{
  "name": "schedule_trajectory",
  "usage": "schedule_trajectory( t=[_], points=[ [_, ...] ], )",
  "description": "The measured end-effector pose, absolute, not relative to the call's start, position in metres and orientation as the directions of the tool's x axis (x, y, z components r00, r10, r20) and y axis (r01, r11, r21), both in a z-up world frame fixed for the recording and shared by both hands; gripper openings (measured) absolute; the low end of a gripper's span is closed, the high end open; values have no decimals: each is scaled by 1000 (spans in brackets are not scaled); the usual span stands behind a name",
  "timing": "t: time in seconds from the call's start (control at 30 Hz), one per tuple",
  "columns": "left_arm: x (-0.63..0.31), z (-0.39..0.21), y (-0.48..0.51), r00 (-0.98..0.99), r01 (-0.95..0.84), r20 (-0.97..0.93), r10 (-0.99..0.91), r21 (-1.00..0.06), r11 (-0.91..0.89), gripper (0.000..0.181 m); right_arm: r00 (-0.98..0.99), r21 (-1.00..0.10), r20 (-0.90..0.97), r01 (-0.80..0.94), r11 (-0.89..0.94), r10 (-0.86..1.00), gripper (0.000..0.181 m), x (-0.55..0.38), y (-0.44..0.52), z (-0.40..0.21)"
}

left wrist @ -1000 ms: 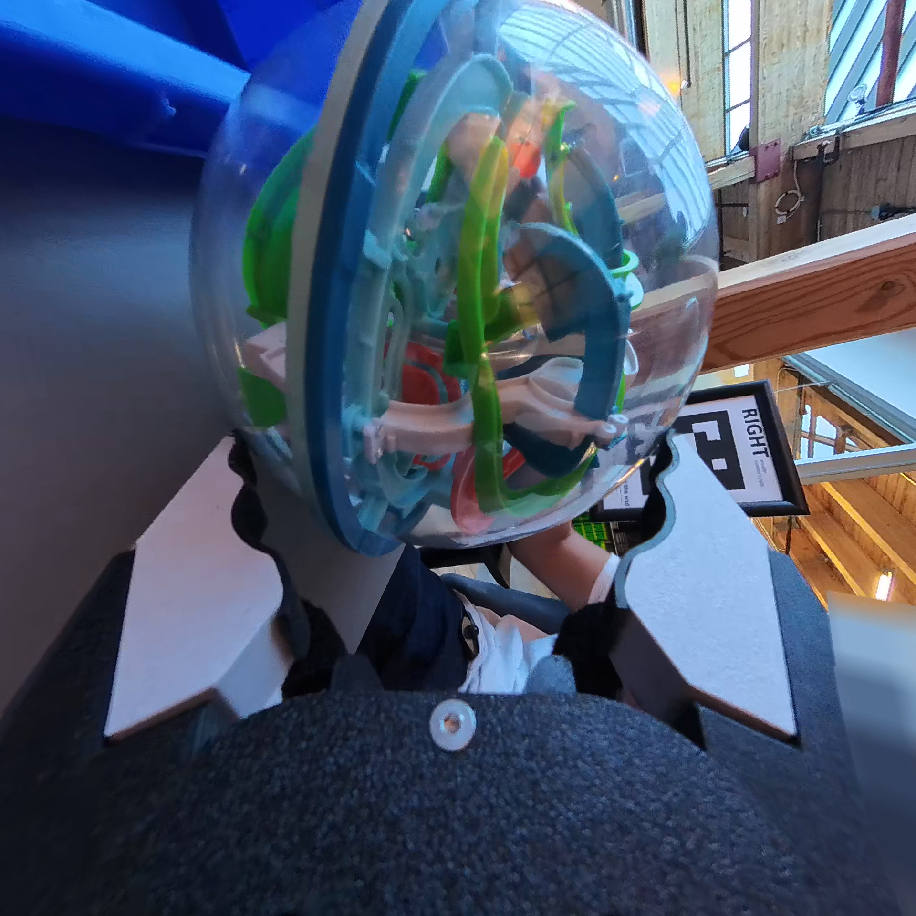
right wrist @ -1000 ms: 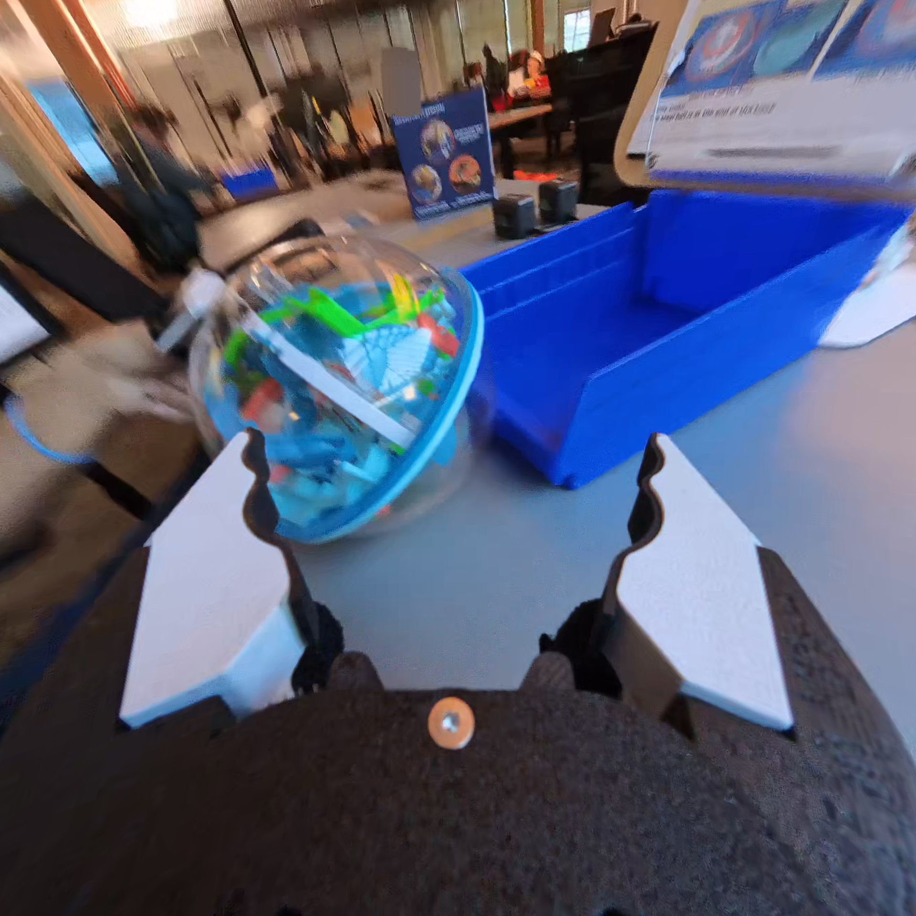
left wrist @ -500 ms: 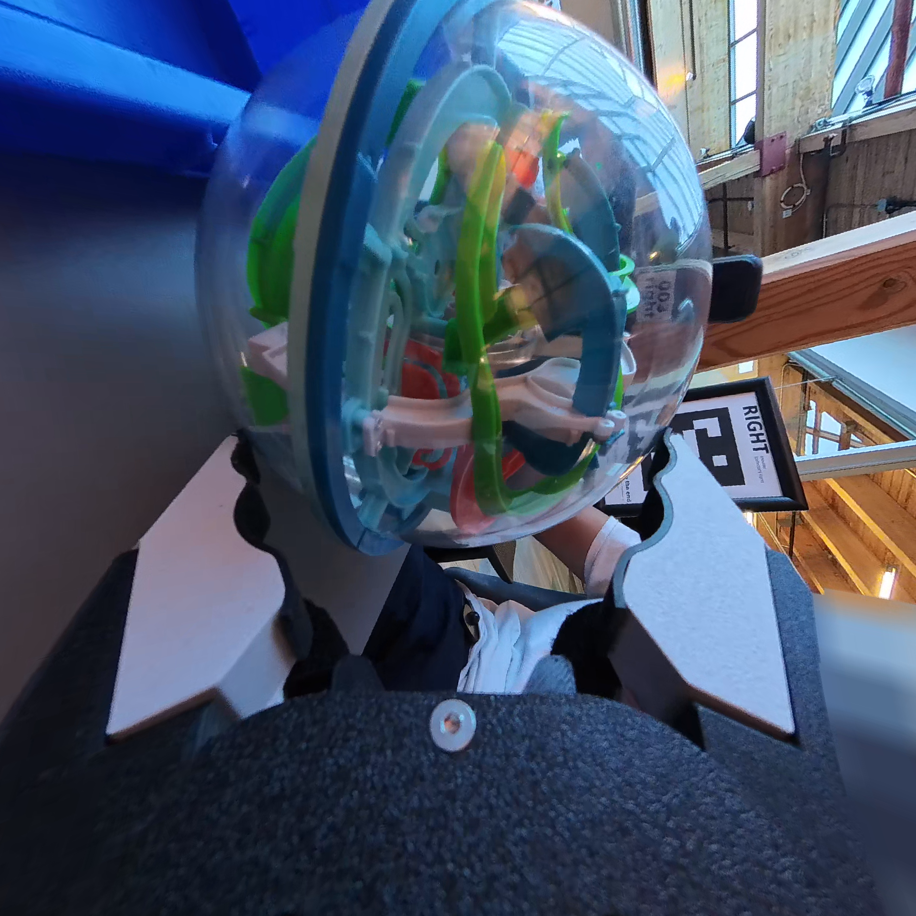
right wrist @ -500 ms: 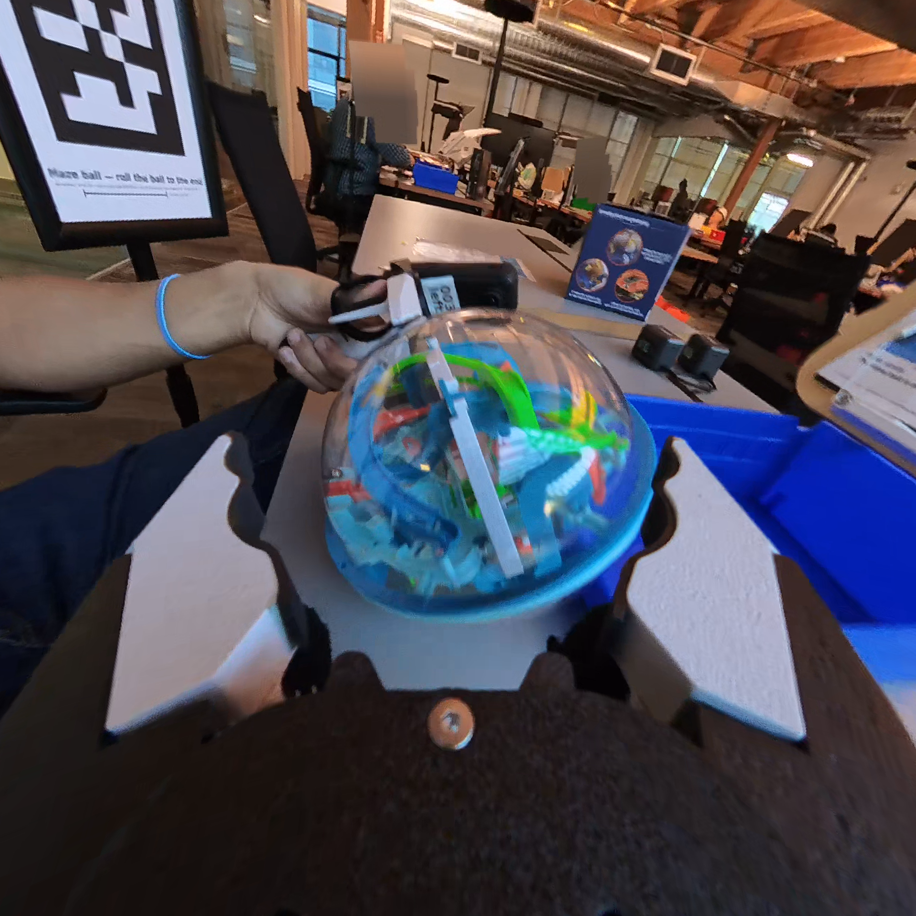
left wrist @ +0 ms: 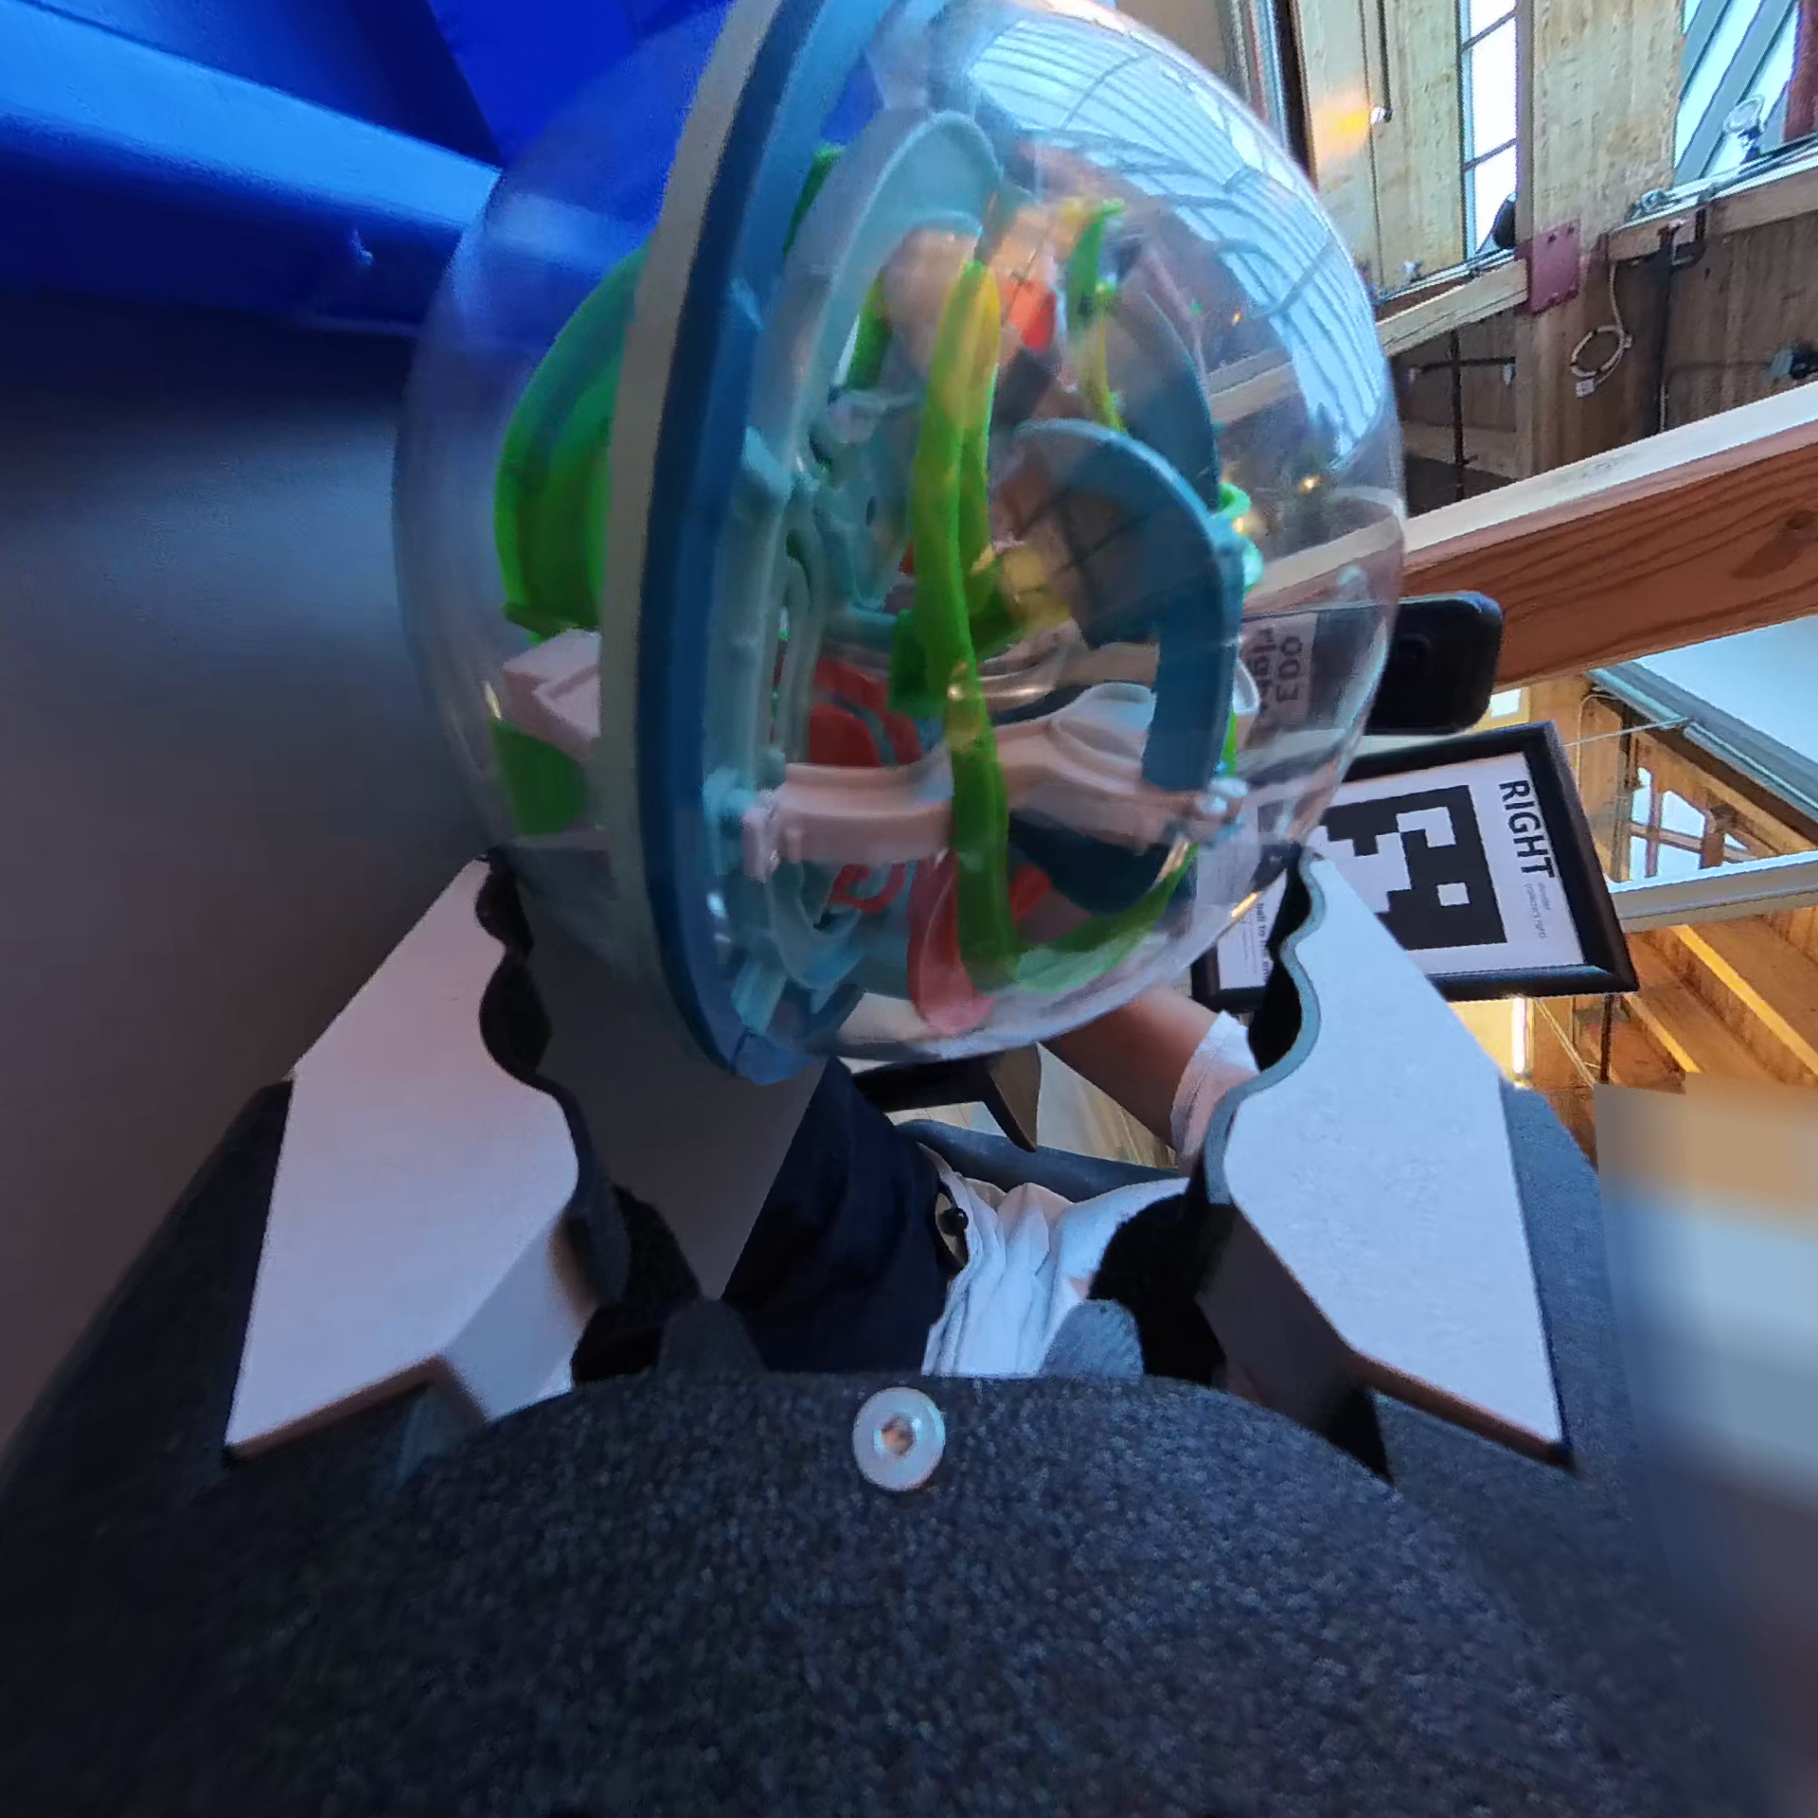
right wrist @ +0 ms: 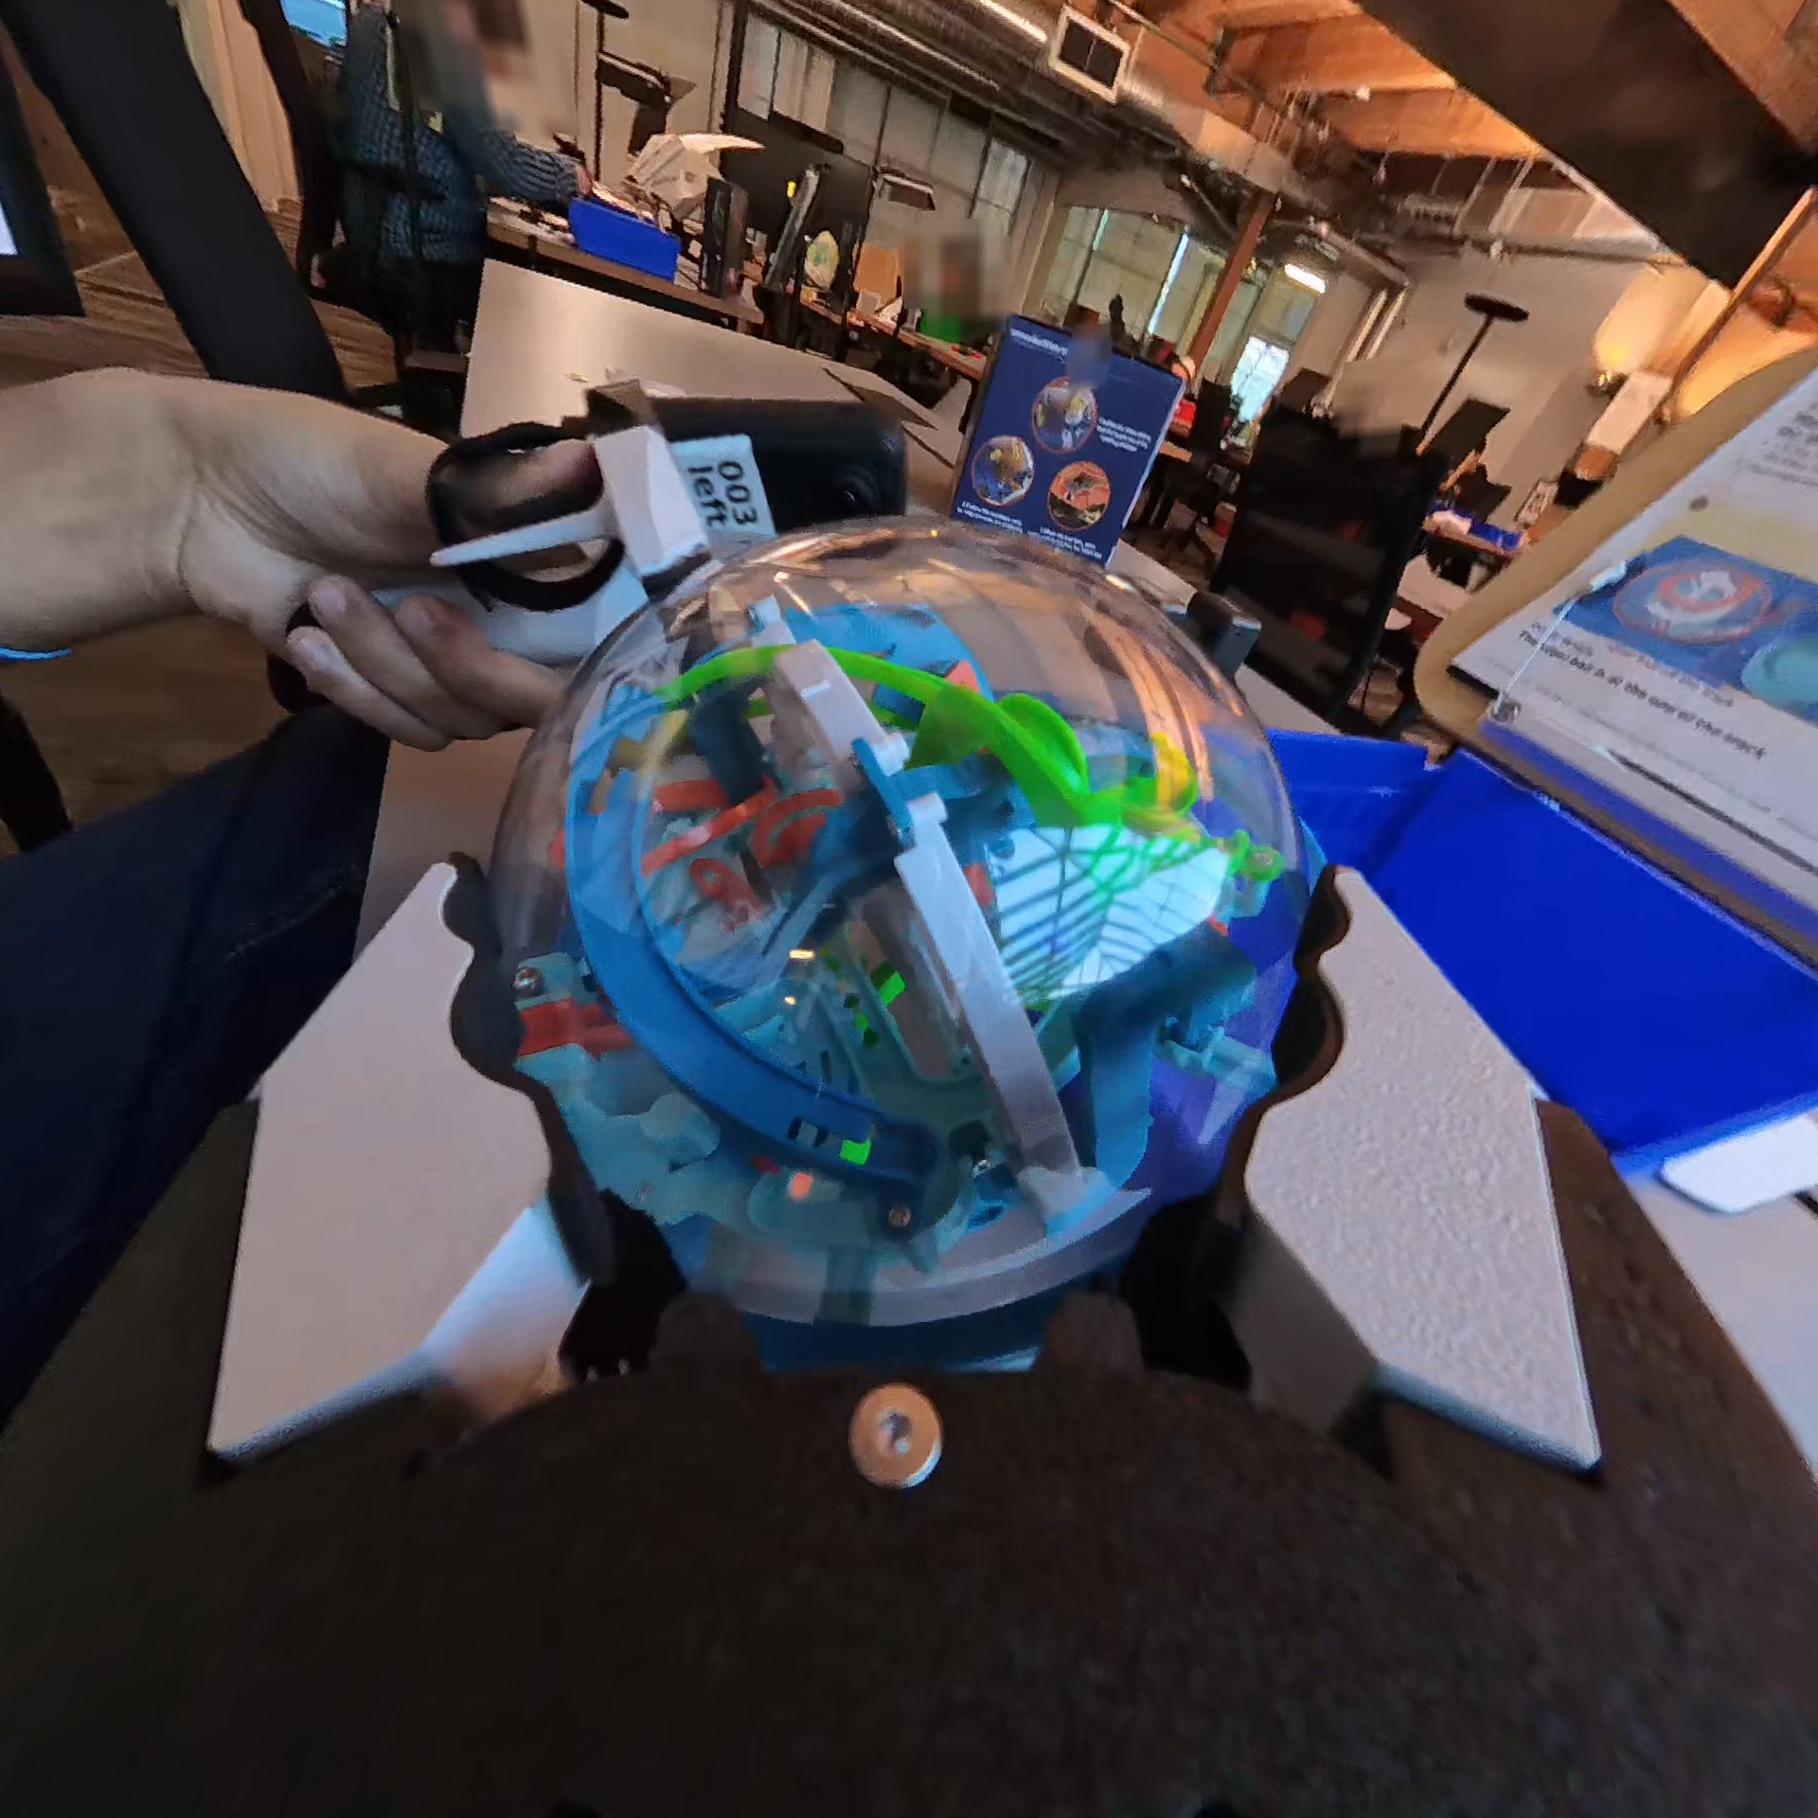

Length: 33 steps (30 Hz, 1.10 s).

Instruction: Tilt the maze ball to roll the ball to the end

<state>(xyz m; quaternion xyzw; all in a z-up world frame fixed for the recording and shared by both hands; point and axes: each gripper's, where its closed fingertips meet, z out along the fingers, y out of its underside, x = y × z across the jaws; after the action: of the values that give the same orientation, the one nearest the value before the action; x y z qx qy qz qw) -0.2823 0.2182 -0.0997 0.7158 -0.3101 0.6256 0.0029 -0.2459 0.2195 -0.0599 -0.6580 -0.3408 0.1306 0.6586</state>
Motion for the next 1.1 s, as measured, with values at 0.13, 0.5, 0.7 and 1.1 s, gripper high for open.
schedule_trajectory(
  t=[0.13, 0.5, 0.7, 1.1],
  points=[
    [-296, -93, 216, -35, -450, 890, -455, -421, -787, 132, 752, -978, 183, 207, 37, 633, 153, -235, 220, -62],
    [-315, -99, 229, -18, -294, 802, -597, -575, -763, 67, 758, -989, 144, 135, 63, 636, 152, -236, 220, -60],
    [-316, -90, 232, -17, -237, 799, -601, -588, -774, 26, 779, -1000, 4, 11, -7, 627, 151, -224, 218, -59],
    [-317, -80, 227, -47, -229, 801, -597, -590, -774, 11, 802, -990, -119, -50, -132, 585, 151, -226, 213, -43]
  ],
)
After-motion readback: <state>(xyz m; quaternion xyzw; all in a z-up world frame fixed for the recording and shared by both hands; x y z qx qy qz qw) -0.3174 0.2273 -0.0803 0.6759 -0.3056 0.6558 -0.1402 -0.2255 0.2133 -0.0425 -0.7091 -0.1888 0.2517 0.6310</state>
